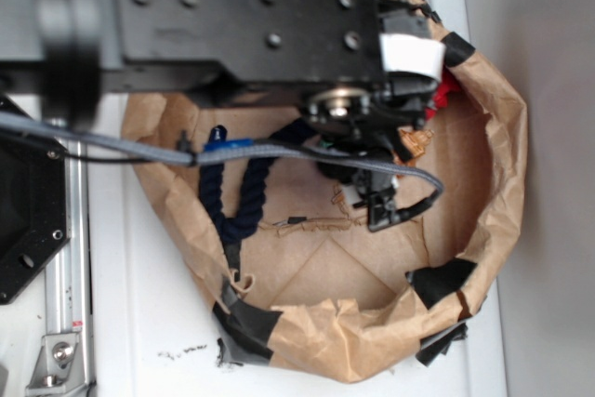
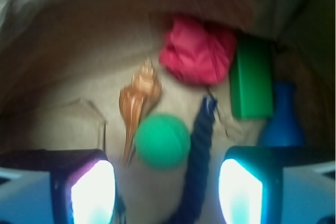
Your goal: Grab the shell.
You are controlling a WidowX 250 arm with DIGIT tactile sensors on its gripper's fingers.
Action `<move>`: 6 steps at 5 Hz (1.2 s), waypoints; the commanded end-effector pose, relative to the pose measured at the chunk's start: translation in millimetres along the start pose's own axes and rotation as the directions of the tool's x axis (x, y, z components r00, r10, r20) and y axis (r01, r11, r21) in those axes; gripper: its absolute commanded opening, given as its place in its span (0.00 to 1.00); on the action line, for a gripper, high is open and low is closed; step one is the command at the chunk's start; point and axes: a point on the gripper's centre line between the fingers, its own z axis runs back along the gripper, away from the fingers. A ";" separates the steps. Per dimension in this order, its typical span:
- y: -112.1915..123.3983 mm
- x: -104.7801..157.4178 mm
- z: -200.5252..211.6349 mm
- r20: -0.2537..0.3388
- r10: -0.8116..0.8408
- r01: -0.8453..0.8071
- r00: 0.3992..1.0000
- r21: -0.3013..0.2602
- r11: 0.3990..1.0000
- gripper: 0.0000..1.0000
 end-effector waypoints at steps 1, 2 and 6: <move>-11.2 28.2 -20.5 0.076 -0.174 0.173 0.982 0.021 0.985 1.00; -18.3 31.0 -45.3 0.045 -0.186 0.187 0.981 -0.020 0.982 1.00; -27.2 13.6 -42.7 -0.055 -0.166 0.170 0.985 0.094 0.981 0.00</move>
